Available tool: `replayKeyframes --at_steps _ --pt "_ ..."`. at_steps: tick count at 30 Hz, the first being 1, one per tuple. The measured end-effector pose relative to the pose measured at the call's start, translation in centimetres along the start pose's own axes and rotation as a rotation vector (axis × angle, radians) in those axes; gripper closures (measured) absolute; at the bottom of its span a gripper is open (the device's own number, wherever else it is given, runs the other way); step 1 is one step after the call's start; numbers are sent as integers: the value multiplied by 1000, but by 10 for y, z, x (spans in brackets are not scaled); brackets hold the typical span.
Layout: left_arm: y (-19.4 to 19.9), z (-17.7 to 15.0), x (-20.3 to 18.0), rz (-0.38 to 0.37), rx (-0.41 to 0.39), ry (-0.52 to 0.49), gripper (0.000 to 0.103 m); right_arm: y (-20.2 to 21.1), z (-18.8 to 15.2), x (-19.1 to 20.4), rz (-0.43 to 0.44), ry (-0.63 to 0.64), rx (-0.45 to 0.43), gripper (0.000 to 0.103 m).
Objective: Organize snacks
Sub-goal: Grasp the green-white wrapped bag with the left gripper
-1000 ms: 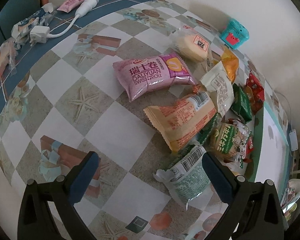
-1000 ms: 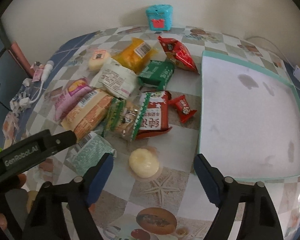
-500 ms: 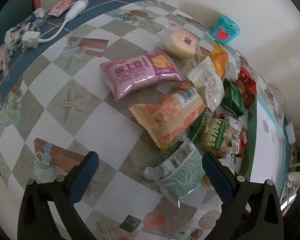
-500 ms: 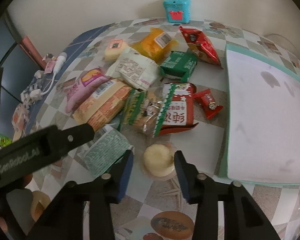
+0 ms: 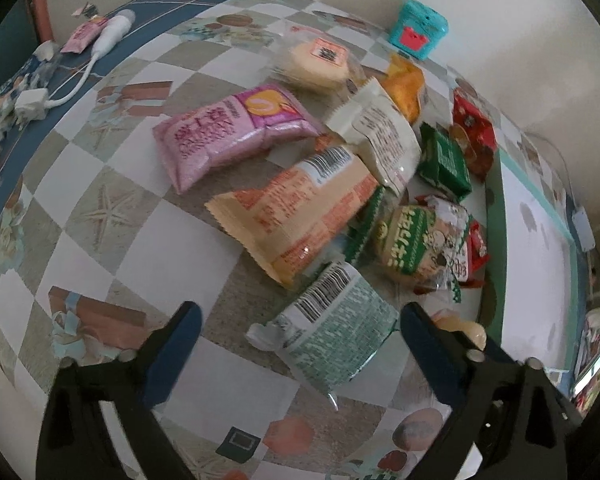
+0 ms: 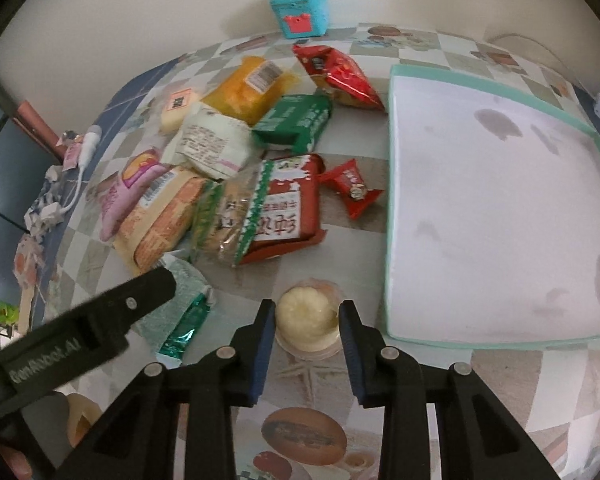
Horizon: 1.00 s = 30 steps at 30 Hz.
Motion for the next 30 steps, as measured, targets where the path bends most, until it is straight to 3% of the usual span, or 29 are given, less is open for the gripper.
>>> replayKeyframes --at_steps 14,24,30 --pt "-13 -11 -18 -32 41 -21 20 -1 -1 -2 -11 -1 8 68" --pt "-12 -15 19 4 43 48 20 -1 -2 -3 -10 -7 9 68" --pt "-13 -18 12 8 33 -14 20 -1 -3 -3 -6 -10 10 68"
Point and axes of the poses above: each gripper's, at about its wrist camera, not at the fingertips, and y roughly against the way its jaws point, x to its left, z to its top, the point moved 10 cm from there along -y, roughly the way its jaws point, and after that the axes turned 10 degrees about z, right-handed, at the moved point
